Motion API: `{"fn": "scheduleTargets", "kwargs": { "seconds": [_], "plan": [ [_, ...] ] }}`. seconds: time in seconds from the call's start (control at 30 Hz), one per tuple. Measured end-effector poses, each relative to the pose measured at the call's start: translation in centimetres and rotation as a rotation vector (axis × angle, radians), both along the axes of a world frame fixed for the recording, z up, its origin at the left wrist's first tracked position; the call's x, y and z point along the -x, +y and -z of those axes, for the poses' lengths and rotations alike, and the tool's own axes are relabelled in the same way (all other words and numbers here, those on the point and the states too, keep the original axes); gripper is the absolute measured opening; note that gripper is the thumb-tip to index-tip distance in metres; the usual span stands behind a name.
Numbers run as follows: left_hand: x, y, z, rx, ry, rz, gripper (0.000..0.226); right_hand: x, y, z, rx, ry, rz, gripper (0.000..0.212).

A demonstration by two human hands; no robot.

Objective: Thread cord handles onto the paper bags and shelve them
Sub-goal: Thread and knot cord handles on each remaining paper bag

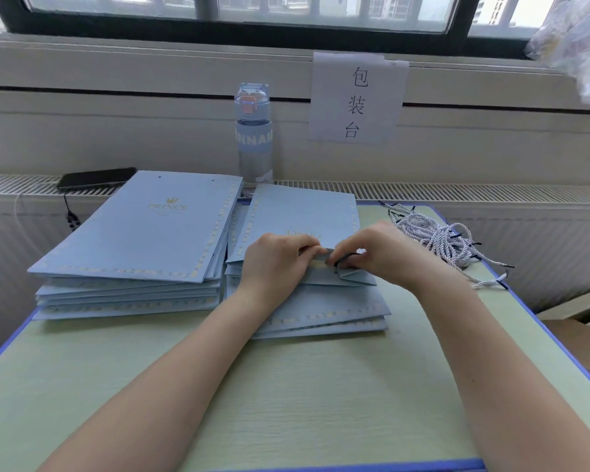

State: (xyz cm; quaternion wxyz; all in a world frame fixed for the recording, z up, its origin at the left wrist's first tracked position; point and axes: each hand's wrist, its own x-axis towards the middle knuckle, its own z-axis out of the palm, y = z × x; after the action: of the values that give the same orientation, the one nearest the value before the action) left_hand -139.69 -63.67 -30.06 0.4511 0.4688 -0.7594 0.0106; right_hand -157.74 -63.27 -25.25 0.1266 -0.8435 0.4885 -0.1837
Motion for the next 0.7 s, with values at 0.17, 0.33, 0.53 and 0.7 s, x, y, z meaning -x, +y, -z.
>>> {"fn": "scheduleTargets", "kwargs": {
  "seconds": [0.17,0.33,0.53,0.7],
  "plan": [
    [-0.1,-0.1,-0.1,-0.03,0.003,0.009,0.023,0.2,-0.6,0.8,0.082,-0.057,-0.067,0.017],
    [-0.2,0.0,-0.4,0.002,-0.004,0.017,0.023,0.9,-0.5,1.1,-0.026,-0.304,-0.007,0.012],
    [-0.4,-0.2,-0.4,0.015,0.023,0.073,0.025,1.1,0.3,0.2,-0.218,-0.484,-0.016,0.023],
    [-0.6,0.0,-0.6,0.197,-0.148,0.163,0.028,1.5,0.2,-0.1,-0.328,-0.539,0.01,0.028]
  ]
}}
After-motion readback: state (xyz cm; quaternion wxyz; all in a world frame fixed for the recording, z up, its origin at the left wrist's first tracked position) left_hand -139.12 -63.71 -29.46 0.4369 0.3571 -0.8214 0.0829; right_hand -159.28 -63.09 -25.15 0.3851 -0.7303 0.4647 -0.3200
